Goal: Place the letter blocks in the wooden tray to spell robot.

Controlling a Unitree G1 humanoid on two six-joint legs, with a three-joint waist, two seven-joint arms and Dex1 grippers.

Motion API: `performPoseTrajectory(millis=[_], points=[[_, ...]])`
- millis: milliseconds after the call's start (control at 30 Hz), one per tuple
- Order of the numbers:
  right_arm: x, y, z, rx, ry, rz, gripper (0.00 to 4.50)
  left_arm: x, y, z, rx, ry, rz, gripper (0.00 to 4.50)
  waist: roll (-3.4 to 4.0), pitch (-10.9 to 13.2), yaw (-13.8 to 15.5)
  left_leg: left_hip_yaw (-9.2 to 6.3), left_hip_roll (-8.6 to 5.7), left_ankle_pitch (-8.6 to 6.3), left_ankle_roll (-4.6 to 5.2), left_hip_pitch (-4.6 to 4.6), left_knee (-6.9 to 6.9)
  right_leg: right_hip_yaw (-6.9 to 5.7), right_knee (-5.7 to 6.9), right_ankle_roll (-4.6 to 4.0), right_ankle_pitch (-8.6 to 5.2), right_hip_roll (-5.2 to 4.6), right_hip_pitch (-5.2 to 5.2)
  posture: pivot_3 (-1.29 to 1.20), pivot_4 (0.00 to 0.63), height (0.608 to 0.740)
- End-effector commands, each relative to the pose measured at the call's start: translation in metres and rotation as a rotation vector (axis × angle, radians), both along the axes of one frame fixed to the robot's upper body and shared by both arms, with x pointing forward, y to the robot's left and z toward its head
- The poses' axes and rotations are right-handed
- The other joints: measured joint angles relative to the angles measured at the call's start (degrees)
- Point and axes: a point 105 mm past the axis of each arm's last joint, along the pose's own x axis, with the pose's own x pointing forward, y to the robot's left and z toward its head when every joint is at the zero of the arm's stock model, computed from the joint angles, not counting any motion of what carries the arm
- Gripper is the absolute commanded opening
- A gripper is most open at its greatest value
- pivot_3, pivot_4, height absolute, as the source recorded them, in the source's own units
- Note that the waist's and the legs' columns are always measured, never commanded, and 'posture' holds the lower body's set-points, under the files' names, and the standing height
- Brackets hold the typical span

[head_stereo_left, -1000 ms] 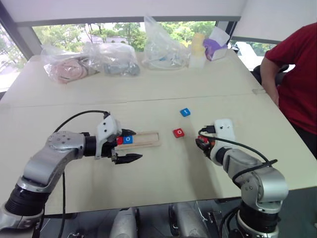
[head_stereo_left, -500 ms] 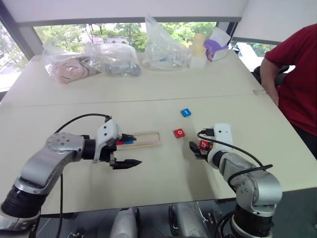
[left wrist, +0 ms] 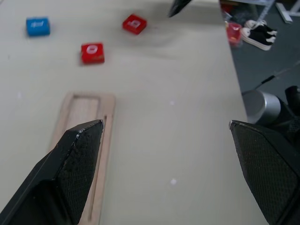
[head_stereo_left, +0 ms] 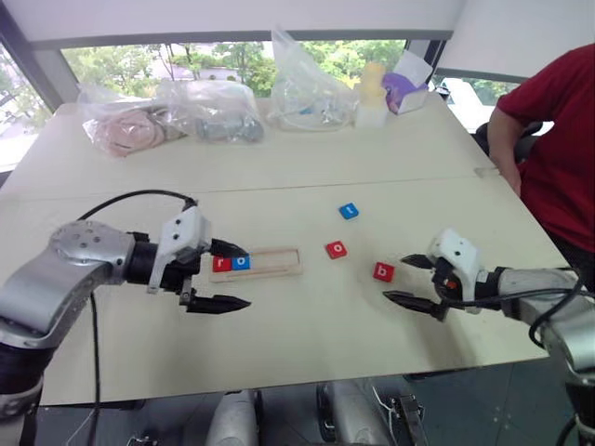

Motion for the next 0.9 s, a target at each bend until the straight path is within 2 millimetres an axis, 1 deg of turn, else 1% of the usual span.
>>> performPoseTrajectory(millis=[33, 133, 233, 333, 400, 500, 567, 600, 633, 667, 733, 800, 833, 900], points=[[0.009, 0.002, -0.004, -0.006, -0.057, 0.082, 4.45, -0.001, -0.001, 0.001, 0.009, -0.009, -0.012, 4.5, -0.01, 0.0, 0.0, -0.02, 0.02, 0.0, 0.0, 0.0, -0.01, 0.0, 0.0, 0.0, 0.0, 0.04, 0.0, 0.0, 0.15, 0.738], [0.015, 0.001, -0.016, 0.008, -0.048, 0.095, 4.45, 0.0, 0.003, -0.004, 0.037, -0.01, -0.005, 4.5, 0.0, 0.0, 0.1, -0.03, 0.04, 0.0, 0.0, -0.01, -0.01, 0.0, 0.01, 0.0, 0.01, 0.07, 0.0, 0.0, 0.15, 0.738], [0.02, 0.0, -0.028, 0.043, -0.024, 0.089, 4.45, 0.0, 0.005, -0.003, 0.036, -0.006, 0.005, 4.5, 0.0, 0.0, 0.3, -0.01, 0.04, 0.0, 0.0, -0.02, 0.01, 0.01, 0.01, 0.0, 0.01, 0.07, -0.01, 0.0, 0.15, 0.738], [0.024, -0.002, -0.041, 0.035, -0.015, 0.087, 4.45, 0.003, 0.009, -0.005, 0.039, -0.004, 0.032, 4.5, 0.0, 0.0, 0.5, 0.01, 0.03, 0.0, 0.0, -0.02, 0.05, 0.04, 0.03, 0.0, 0.01, 0.07, 0.0, 0.0, 0.15, 0.738], [0.026, -0.002, -0.045, 0.036, -0.018, 0.086, 4.45, 0.004, 0.012, -0.006, 0.039, 0.0, 0.046, 4.5, 0.0, 0.0, 0.4, -0.01, 0.03, 0.0, 0.0, 0.0, 0.09, 0.04, 0.06, 0.0, 0.01, 0.07, 0.03, 0.0, 0.15, 0.738], [0.029, 0.0, -0.045, 0.043, -0.031, 0.097, 3.63, 0.006, 0.02, -0.01, 0.049, 0.01, 0.079, 4.5, 0.0, 0.0, 0.2, 0.0, 0.03, 0.0, 0.0, 0.03, 0.11, 0.05, 0.14, 0.0, 0.01, 0.07, 0.03, 0.0, 0.15, 0.738], [0.029, 0.001, -0.045, 0.044, -0.031, 0.104, 2.58, 0.006, 0.022, -0.012, 0.051, 0.015, 0.085, 4.5, 0.0, 0.0, 0.3, -0.01, 0.03, 0.0, 0.0, 0.04, 0.11, 0.05, 0.2, -0.01, 0.01, 0.07, 0.03, 0.0, 0.15, 0.738], [0.029, 0.001, -0.045, 0.045, -0.028, 0.103, 1.97, 0.006, 0.023, -0.013, 0.058, 0.015, 0.087, 4.5, 0.0, 0.0, 0.3, -0.02, 0.03, 0.0, 0.0, 0.05, 0.11, 0.05, 0.25, 0.0, 0.01, 0.07, 0.02, 0.0, 0.15, 0.738], [0.029, 0.001, -0.046, 0.047, -0.026, 0.099, 1.47, 0.005, 0.024, -0.014, 0.071, 0.014, 0.086, 4.5, 0.0, 0.0, 0.4, -0.02, 0.03, 0.0, 0.0, 0.05, 0.11, 0.05, 0.26, 0.0, 0.0, 0.07, 0.01, 0.0, 0.15, 0.738], [0.031, 0.002, -0.045, 0.067, -0.023, 0.085, 1.13, 0.005, 0.025, -0.016, 0.081, 0.011, 0.084, 4.5, 0.0, 0.0, 0.4, -0.02, 0.03, 0.0, 0.0, 0.05, 0.1, 0.05, 0.27, 0.0, 0.0, 0.07, 0.01, 0.0, 0.15, 0.738], [0.037, 0.008, -0.034, 0.154, -0.028, 0.049, 1.13, 0.005, 0.024, -0.017, 0.084, 0.006, 0.083, 4.5, -0.01, 0.0, 0.2, -0.02, 0.04, 0.01, -0.01, 0.07, 0.12, 0.05, 0.32, 0.0, 0.0, 0.07, 0.01, 0.0, 0.15, 0.738], [0.043, 0.023, -0.015, 0.234, -0.049, 0.053, 1.13, 0.007, 0.028, -0.017, 0.094, 0.0, 0.1, 4.5, 0.0, 0.0, 0.1, 0.0, 0.04, 0.01, -0.01, 0.09, 0.17, 0.08, 0.45, 0.0, 0.0, 0.07, -0.01, 0.0, 0.15, 0.738], [0.046, 0.041, 0.0, 0.282, -0.064, 0.082, 1.13, 0.01, 0.037, -0.017, 0.113, -0.014, 0.133, 4.5, 0.02, 0.1, -0.1, 0.01, 0.04, 0.01, -0.01, 0.11, 0.18, 0.09, 0.5, -0.01, 0.0, 0.07, -0.02, 0.0, 0.15, 0.738], [0.05, 0.072, 0.021, 0.326, -0.089, 0.137, 1.13, 0.019, 0.055, -0.014, 0.135, -0.037, 0.206, 4.5, 0.1, 0.1, -0.3, 0.01, 0.05, 0.02, -0.03, 0.12, 0.18, 0.22, 0.67, -0.02, 0.03, 0.14, -0.15, 0.0, 0.15, 0.738]])
